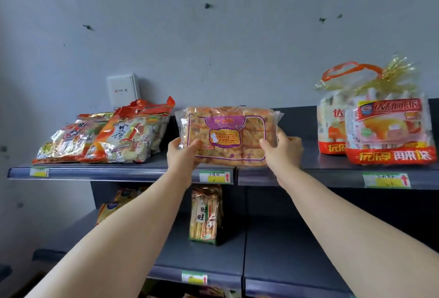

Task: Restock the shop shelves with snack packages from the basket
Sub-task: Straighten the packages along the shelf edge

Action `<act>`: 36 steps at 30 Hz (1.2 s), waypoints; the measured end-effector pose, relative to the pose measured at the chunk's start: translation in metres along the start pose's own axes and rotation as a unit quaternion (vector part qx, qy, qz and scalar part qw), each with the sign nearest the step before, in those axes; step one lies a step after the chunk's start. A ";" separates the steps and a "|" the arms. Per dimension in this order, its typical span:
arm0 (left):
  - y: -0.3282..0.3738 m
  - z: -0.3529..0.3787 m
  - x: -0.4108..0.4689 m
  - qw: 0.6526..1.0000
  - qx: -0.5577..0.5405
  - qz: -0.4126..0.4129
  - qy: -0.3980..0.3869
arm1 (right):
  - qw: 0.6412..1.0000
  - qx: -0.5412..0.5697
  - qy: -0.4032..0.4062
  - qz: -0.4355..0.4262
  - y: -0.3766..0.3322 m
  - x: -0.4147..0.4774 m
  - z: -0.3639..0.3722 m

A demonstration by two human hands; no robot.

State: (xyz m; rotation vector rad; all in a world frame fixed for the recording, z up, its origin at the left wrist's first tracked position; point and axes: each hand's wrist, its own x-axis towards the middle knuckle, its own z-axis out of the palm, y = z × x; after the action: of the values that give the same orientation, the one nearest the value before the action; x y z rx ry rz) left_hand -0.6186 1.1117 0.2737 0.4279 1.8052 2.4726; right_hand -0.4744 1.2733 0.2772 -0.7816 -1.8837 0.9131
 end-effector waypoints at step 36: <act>-0.141 0.078 -0.169 0.673 0.658 0.169 -0.292 | 0.905 -0.346 -0.236 -0.073 0.214 -0.108 -0.095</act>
State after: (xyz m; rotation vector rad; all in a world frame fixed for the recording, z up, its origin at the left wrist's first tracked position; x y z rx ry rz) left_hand -0.4534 1.1949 0.1307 1.4234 2.8624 0.3814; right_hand -0.3113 1.3274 0.0855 -0.8508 -2.7204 0.3268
